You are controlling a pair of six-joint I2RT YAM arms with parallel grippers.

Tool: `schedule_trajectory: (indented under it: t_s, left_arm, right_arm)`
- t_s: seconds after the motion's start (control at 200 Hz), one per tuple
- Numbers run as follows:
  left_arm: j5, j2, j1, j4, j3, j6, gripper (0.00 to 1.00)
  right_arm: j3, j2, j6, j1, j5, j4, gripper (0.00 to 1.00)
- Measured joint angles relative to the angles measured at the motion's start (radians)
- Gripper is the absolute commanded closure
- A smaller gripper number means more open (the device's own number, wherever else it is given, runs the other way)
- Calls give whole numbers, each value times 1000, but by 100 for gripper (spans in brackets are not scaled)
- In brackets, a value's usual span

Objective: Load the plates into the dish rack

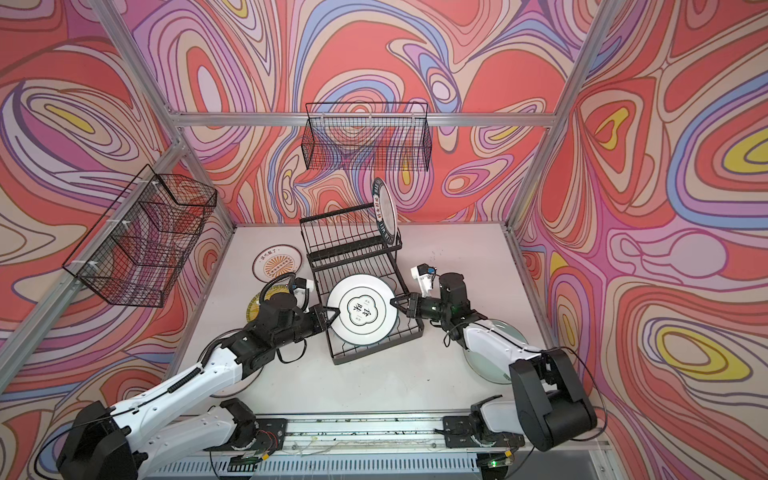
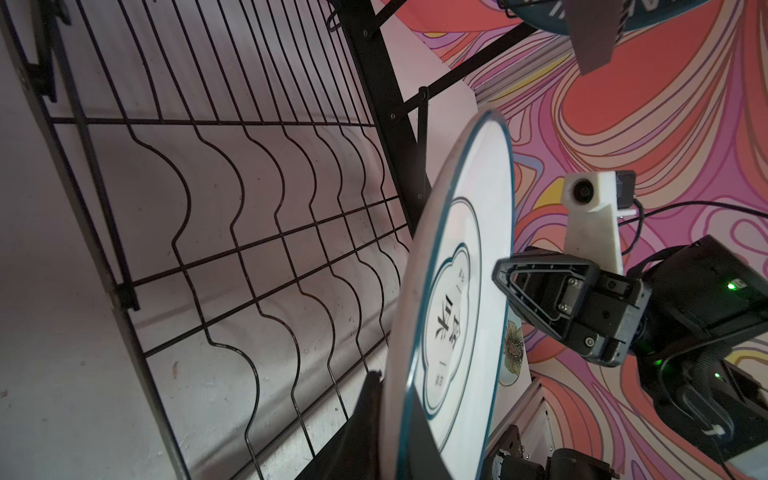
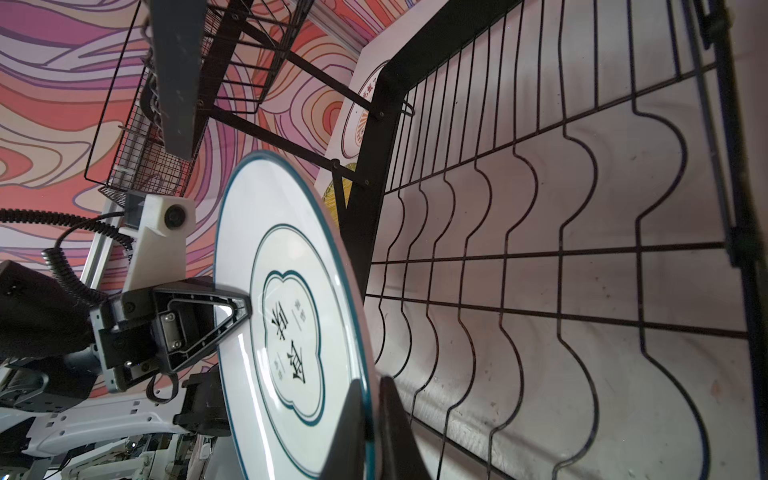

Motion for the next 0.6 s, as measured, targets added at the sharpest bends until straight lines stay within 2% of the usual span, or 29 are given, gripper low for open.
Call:
schedule_trajectory:
  t_s: [0.421,0.601]
  left_arm:
    - [-3,-31,-3,32,-41,5,100]
    - [-8,-45,-3,31,-48,14,100]
  right_arm:
    - [-33,0,68,3,-37,59,80]
    - [-49,-3,97,10,-48,95,77]
